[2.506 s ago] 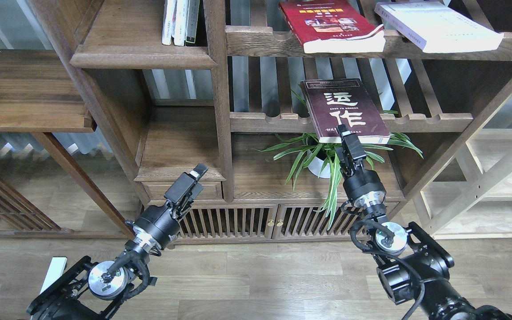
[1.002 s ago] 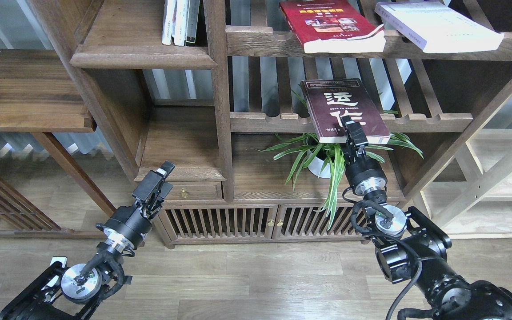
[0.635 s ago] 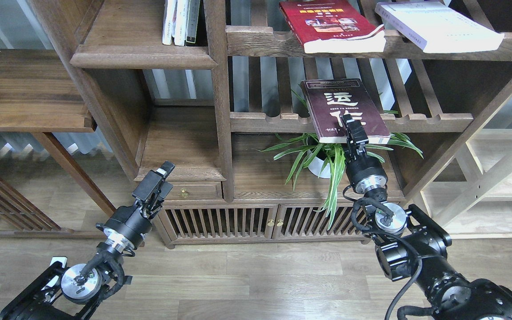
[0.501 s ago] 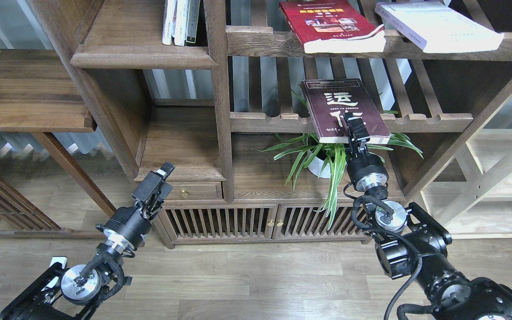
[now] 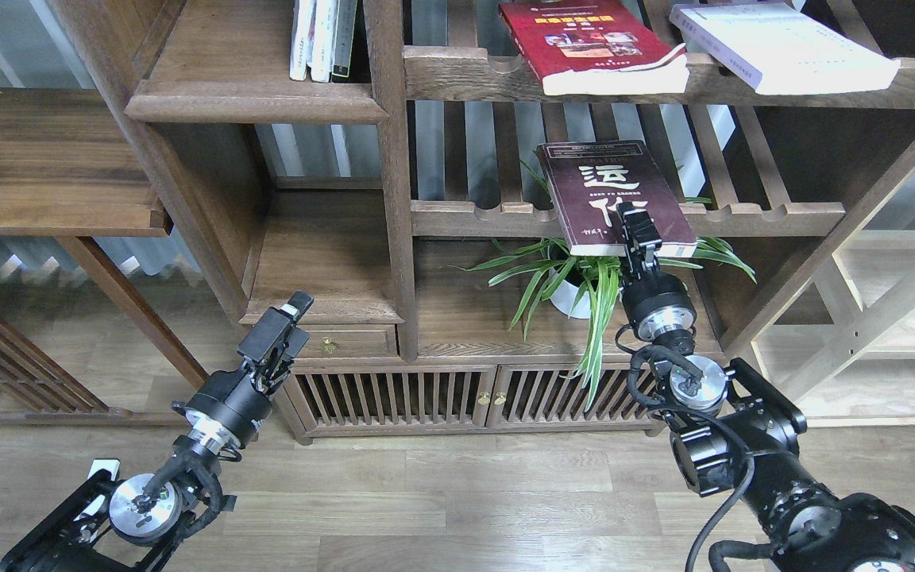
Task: Organize books on shelf
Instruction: 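Move the right gripper up to the dark red book's lower edge, then tip the dark red book off the shelf toward the robot with the right gripper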
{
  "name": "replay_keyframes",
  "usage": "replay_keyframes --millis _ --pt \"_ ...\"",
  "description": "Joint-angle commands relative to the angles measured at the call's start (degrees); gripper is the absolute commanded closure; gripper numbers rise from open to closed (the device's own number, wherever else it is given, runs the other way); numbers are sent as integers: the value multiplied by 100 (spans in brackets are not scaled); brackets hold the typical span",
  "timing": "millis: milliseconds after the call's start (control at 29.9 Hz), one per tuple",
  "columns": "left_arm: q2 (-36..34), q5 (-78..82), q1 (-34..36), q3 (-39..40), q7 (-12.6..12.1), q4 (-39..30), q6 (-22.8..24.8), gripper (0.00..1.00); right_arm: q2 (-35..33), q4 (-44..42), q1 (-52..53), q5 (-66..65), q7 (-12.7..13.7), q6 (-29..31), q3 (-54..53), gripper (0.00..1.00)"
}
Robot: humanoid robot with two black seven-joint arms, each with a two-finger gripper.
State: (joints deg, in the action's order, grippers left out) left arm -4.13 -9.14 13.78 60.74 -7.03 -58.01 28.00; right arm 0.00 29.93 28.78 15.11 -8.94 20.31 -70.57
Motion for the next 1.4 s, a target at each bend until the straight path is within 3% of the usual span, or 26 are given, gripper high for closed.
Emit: replay_keyframes --millis 0,568,1036,1370 --pt "0 0 2 8 -1 9 0 1 0 4 -4 0 -29 8 35 45" --pt "0 -9 2 8 8 9 0 1 0 39 -101 -114 -152 298 377 95" --pt "0 -9 19 -19 0 9 0 1 0 153 -145 -96 -205 769 351 96" --pt "9 0 90 -63 -18 -26 0 1 0 846 -426 -53 -161 769 395 96"
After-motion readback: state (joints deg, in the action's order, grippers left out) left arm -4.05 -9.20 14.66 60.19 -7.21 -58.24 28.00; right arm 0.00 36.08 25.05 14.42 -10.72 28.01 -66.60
